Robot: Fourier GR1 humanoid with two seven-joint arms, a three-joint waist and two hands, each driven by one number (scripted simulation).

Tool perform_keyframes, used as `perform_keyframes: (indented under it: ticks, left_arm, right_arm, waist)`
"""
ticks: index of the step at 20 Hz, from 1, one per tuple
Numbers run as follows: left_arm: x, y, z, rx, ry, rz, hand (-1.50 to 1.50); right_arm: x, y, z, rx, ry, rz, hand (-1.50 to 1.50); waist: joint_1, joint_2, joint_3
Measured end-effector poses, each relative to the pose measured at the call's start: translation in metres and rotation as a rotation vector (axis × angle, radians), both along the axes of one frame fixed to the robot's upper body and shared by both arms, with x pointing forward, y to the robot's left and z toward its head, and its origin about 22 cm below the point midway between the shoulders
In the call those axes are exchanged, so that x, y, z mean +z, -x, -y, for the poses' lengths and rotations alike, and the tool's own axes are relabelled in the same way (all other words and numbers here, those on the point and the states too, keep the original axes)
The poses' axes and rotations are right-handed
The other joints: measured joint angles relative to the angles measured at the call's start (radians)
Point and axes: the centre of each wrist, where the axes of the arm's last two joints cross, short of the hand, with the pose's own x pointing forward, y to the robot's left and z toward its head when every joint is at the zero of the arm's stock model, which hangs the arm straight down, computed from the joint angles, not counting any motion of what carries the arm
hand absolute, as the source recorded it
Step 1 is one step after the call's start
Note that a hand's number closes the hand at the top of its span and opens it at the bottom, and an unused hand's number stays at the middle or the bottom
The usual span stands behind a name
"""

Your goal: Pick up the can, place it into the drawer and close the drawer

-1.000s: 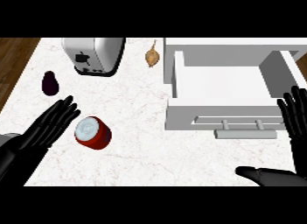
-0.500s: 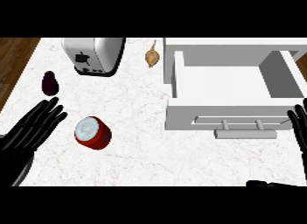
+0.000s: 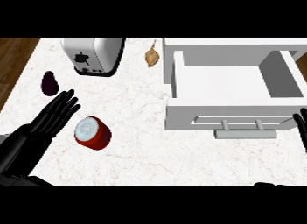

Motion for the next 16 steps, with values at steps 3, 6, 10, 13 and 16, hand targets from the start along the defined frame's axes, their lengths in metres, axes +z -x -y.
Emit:
perform_keyframes:
  ticks: [3,6,10,13,16]
  left_arm:
    - [-0.013,-0.01,0.006,0.002,-0.001,0.0,-1.5]
    - [-0.024,-0.015,0.001,0.002,0.0,-0.008,-1.5]
    - [-0.042,-0.024,-0.003,0.012,-0.005,-0.012,-1.5]
    - [-0.053,-0.023,-0.006,0.025,-0.011,-0.02,-1.5]
    - [-0.066,-0.022,-0.008,0.032,-0.017,-0.03,-1.5]
  right_arm:
    - [-0.003,0.006,0.003,0.001,-0.001,0.0,-1.5]
    - [-0.005,0.007,0.006,0.001,0.004,-0.007,-1.5]
    - [-0.006,0.005,0.007,0.002,-0.001,-0.006,-1.5]
    - [-0.006,0.001,0.008,-0.001,0.005,-0.009,-1.5]
    - [-0.005,0.005,0.006,0.005,-0.003,-0.01,-1.5]
  waist:
    - [-0.001,0.0,0.0]
    - [0.0,0.0,0.0]
    - [0.0,0.0,0.0]
    - [0.001,0.0,0.0]
    - [0.001,0.0,0.0]
